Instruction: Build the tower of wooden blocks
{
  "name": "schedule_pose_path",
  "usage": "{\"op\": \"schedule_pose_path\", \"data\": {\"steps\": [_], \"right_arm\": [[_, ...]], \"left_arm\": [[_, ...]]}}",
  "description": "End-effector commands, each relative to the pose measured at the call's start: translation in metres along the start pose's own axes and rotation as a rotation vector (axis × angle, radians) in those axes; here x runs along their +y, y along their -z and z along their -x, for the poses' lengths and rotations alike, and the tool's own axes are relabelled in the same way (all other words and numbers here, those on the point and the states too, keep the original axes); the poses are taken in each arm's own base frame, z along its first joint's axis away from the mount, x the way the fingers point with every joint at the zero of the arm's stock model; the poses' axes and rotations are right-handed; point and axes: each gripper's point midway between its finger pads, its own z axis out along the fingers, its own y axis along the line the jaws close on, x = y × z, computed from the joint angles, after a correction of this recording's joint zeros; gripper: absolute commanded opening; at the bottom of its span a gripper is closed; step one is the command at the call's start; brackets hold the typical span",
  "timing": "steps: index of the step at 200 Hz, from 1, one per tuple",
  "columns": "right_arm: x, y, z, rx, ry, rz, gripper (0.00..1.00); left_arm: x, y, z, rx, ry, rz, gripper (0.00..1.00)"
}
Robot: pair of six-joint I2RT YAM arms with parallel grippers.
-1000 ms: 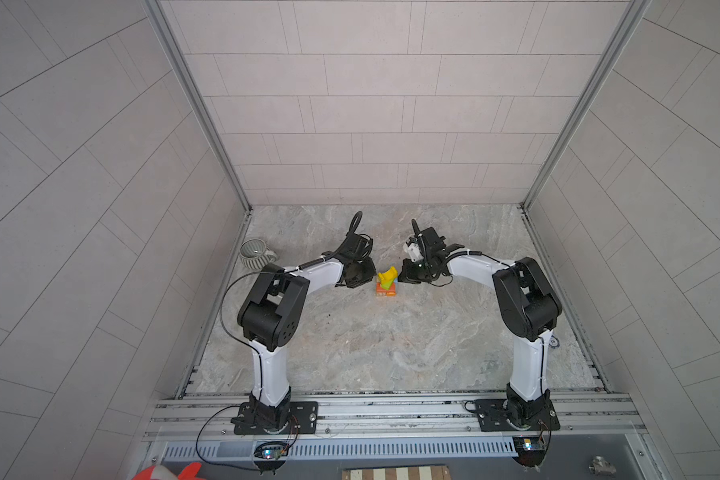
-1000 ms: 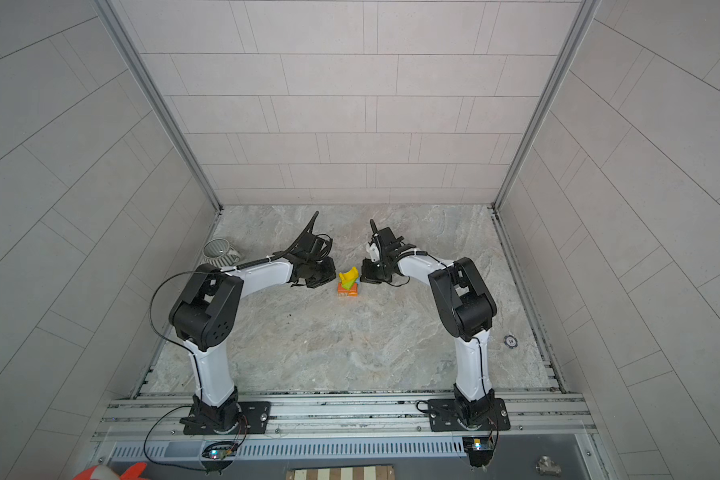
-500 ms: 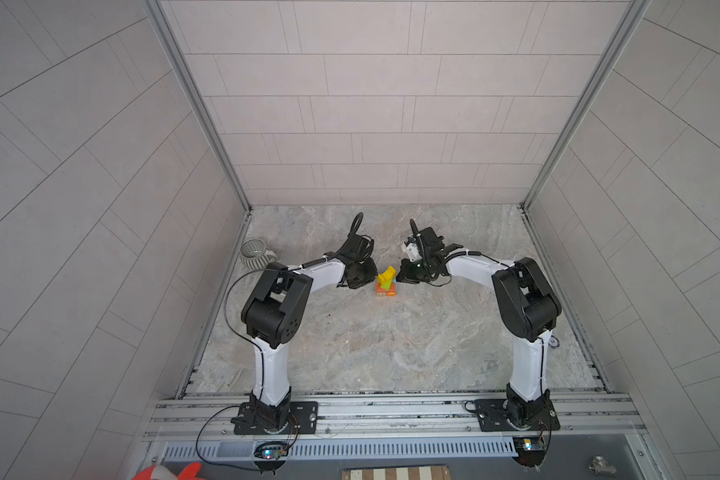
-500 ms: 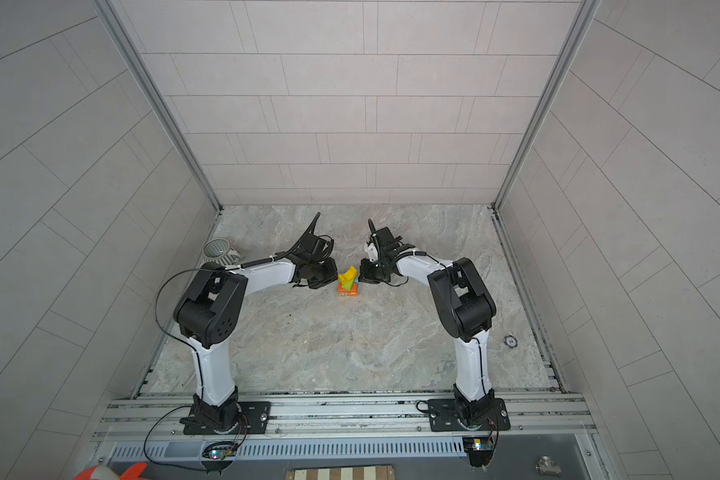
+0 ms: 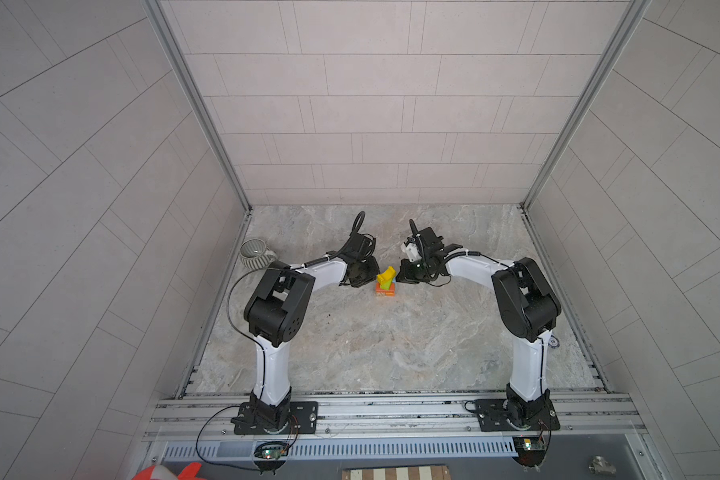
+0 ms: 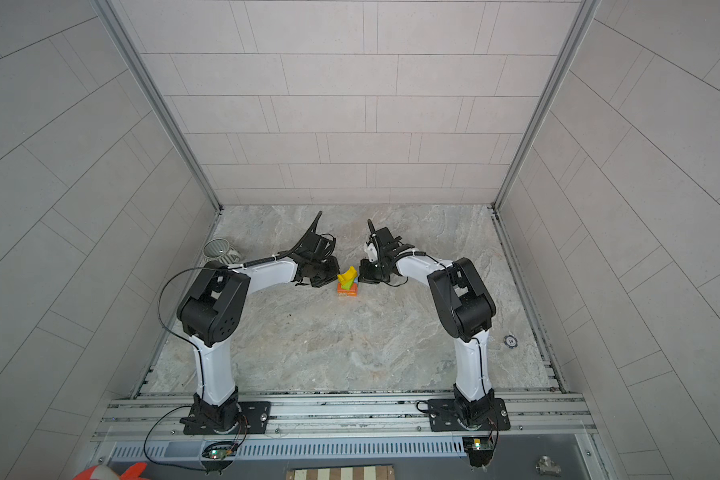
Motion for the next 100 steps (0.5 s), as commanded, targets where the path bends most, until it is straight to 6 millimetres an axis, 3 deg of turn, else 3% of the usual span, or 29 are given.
{"op": "schedule_pose_path", "data": {"steps": [1, 100], "right_arm": [[0.0053, -0.0006, -0.0005, 0.002, -0.001, 0.01, 0.0], [0.0021, 0.0023, 0.0033, -0.007, -0.004, -0.007, 0.0]], "left_arm": [[-0.0108, -0.0011, 0.0024, -0.005, -0.006, -0.022, 0.0], [-0.0109, 0.0054, 0.0033, -0.008, -0.014, -0.012, 0.0]]}}
